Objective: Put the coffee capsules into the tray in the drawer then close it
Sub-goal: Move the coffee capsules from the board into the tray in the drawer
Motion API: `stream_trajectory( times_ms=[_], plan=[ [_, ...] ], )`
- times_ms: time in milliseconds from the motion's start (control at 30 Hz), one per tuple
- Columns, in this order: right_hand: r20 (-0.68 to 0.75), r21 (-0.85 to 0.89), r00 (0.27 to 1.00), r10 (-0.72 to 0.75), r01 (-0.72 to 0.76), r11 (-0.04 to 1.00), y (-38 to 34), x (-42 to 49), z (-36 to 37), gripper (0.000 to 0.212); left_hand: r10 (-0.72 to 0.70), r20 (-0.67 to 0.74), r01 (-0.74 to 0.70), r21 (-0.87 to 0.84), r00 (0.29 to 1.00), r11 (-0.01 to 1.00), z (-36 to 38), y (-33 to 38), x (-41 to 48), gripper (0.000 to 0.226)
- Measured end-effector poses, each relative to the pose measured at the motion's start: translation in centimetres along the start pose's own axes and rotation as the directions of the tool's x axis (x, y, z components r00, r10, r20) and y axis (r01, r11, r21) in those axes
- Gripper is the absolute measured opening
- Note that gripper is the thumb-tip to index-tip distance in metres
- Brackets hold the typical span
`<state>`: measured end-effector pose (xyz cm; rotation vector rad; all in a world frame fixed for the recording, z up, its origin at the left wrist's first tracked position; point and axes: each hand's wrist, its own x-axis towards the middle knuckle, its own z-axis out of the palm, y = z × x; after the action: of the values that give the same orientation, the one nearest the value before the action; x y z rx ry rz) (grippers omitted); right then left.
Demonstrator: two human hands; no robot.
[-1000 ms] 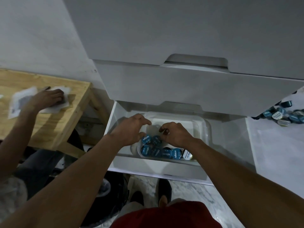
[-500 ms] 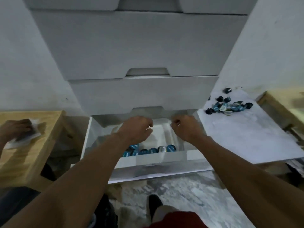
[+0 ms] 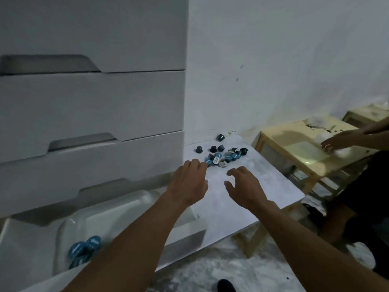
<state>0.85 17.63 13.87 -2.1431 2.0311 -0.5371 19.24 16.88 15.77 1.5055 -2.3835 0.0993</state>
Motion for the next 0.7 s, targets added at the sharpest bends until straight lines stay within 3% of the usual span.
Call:
stream_trajectory(
  times_ms=[133, 300, 567, 633, 700],
  plan=[
    [0.029, 0.019, 0.999, -0.033, 0.033, 0.999, 5.1, 3.8, 0.9, 0.033, -0.027, 0.013, 0.027, 0.015, 1.0, 1.0, 4.5, 1.7, 4.6, 0.033],
    [0.125, 0.031, 0.986, -0.106, 0.103, 0.994, 10.7, 8.2, 3.0, 0.037, -0.181, 0.1, 0.182, 0.003, 0.978, 0.983, 10.5, 3.6, 8.5, 0.04],
    [0.23, 0.098, 0.95, -0.21, 0.192, 0.977, 13.2, 14.4, 5.6, 0.044, -0.37, 0.122, 0.363, 0.078, 0.921, 0.929, 14.6, 4.5, 11.2, 0.044],
    [0.234, 0.121, 0.95, -0.207, 0.183, 0.976, 13.0, 15.9, 6.5, 0.044, -0.378, 0.12, 0.366, 0.107, 0.918, 0.924, 15.4, 3.6, 12.0, 0.042],
    [0.259, 0.125, 0.947, -0.19, 0.162, 0.979, 13.0, 17.2, 7.6, 0.043, -0.298, 0.164, 0.262, 0.21, 0.94, 0.942, 16.4, 2.6, 12.6, 0.025]
  ],
)
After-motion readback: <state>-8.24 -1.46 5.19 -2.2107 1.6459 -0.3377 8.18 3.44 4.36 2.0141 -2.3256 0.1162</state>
